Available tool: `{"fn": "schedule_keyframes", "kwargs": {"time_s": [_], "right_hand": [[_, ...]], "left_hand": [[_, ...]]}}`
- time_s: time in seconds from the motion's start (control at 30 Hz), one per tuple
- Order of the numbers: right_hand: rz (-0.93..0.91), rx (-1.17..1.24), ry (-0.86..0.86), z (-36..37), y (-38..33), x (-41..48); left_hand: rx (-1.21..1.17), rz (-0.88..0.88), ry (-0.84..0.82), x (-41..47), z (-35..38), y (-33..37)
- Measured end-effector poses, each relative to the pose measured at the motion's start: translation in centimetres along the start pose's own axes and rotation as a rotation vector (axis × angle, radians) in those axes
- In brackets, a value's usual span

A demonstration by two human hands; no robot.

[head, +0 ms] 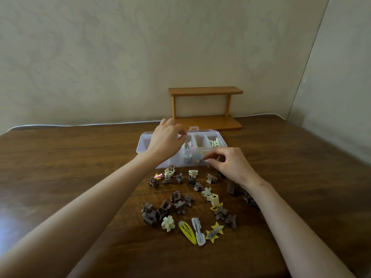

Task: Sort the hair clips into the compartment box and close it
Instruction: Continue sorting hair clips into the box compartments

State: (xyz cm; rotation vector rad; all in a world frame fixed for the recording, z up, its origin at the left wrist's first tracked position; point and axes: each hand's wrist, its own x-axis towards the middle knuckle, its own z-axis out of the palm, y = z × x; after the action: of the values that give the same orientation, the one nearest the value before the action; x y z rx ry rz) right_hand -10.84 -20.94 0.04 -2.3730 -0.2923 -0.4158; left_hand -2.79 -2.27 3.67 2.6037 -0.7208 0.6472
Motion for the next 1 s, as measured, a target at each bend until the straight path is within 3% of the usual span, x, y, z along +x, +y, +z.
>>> {"fn": "schedule_keyframes", "kwargs": {"time_s": [0.1,0.23,0.47,0.63,0.77,0.9,1.0], "right_hand": [[-0.022,-0.003,-0.129,0.0,-0.4,-0.1],[-0.032,-0.007,-0.173,0.0,-0.5,0.0],[0.033,-0.059,-0.050,0.2,0.4,0.1],[0.045,-0.070,-0.011,0.1,0.6,0.2],[0.043,-0.082,-0.017,0.2,0.5,0.1],[0.038,-0.080,-0.004,0.2,0.4,0.2],[0.036,-0.071,-0.009,0.1,0.4,0.2]], "left_hand": [[-0.091,0.047,-0.010,-2.8,-0.4,0.1],[-0.210,0.103,-0.120,-5.7,-0.9,0.3],[-0.363,0.321,-0.257,-8.4,-0.9,2.8],[-0.198,0.451,-0.370,-8.7,0.2,4.3],[-0.153,0.430,-0.349,-8.5,0.9,3.8],[-0.079,0.347,-0.214,-8.4,1.2,3.2],[-0.133,0.444,-0.212,-8.5,0.8,3.9]]}}
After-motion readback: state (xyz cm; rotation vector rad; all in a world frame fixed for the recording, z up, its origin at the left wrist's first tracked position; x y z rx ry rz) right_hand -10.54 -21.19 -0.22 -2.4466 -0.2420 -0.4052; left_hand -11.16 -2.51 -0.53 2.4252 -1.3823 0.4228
